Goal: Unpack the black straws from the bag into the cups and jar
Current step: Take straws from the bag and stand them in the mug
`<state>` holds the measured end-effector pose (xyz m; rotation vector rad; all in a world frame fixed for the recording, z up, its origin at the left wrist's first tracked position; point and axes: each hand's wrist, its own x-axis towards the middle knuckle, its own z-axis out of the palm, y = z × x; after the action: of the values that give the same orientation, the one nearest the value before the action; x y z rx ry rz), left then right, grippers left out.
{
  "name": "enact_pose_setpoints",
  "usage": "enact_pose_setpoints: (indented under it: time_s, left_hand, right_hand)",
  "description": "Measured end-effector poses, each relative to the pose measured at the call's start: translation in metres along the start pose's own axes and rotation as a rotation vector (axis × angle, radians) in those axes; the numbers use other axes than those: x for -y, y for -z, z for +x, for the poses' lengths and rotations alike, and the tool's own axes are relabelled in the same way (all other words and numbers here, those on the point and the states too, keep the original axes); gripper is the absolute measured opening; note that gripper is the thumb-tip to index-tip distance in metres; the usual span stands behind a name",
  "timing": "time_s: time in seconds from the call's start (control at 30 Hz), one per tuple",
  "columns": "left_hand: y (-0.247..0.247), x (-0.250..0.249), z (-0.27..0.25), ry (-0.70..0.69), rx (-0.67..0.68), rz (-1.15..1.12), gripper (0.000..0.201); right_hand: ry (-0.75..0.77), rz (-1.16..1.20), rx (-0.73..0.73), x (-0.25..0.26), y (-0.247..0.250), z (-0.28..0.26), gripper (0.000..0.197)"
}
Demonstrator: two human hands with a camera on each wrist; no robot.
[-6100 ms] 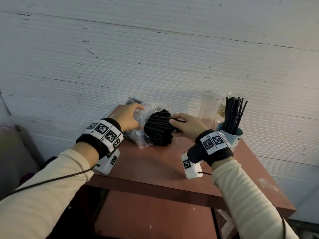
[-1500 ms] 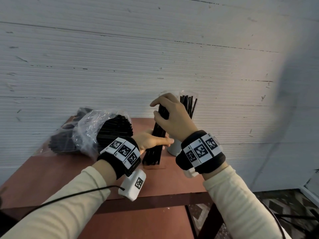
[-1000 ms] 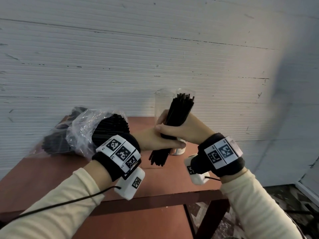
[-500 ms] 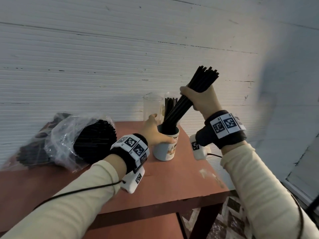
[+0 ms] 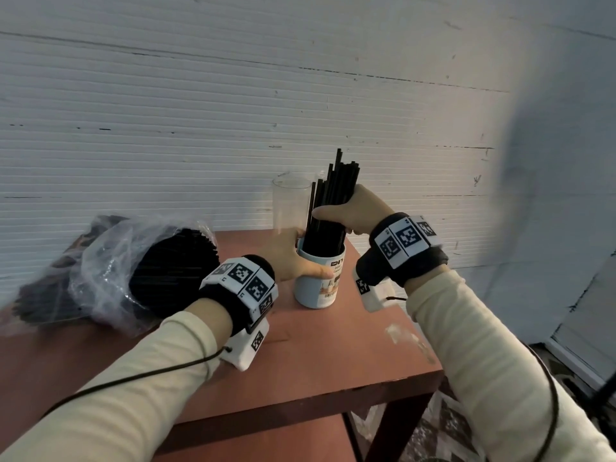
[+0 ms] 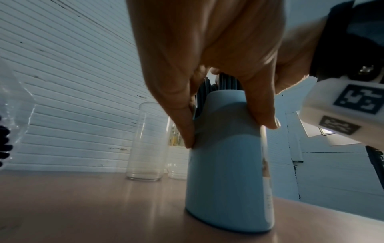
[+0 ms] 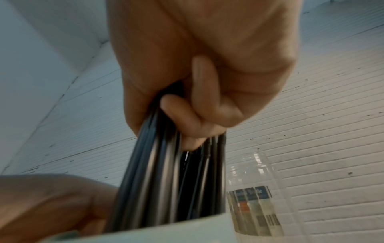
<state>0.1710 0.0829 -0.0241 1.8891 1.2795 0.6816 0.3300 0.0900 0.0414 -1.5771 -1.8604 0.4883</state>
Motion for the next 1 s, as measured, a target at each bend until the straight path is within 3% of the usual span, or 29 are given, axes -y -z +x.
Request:
enact_pose_setpoints:
  time_s: [0.1, 0.33, 0.43, 0.53, 0.6, 0.73, 0.87, 1.0]
  left_hand:
    - [0.001, -0.003, -0.002, 0.011, -0.006, 0.058, 0.060]
    - [0.003, -0.011, -0.009, -0.067, 0.010, 0.081, 0.043]
    - [0.001, -0.010, -0.009, -0.079, 0.012, 0.086, 0.062]
    - [0.000, -0.008, -0.008, -0.002, -0.027, 0.076, 0.079]
    - [-0.001, -0.007, -0.008, 0.022, -0.035, 0.075, 0.084]
    - [-0.002, -0.010, -0.008, 0.024, -0.037, 0.086, 0.080]
    - [-0.003, -0.010, -0.008, 0.037, -0.025, 0.052, 0.079]
    - [-0.004, -0.013, -0.010, 0.042, 0.003, 0.000, 0.079]
  right_hand:
    - [0.012, 0.015, -0.028, 0.002, -0.002, -0.001, 0.034]
    - [0.044, 0.084, -0.027, 0.003, 0.000, -0.015, 0.036]
    - [0.133, 0.033, -0.232, 0.004, -0.002, -0.016, 0.054]
    - [0.348, -0.039, -0.375, 0.006, -0.004, -0.012, 0.071]
    - [0.460, -0.134, -0.352, 0.007, -0.006, -0.005, 0.069]
    - [0.414, -0.328, -0.235, 0.004, -0.007, -0.001, 0.043]
    - [0.485, -0.311, -0.315, 0.004, -0.003, -0.008, 0.043]
    - [0.466, -0.455, -0.225, 0.009, 0.001, -0.013, 0.038]
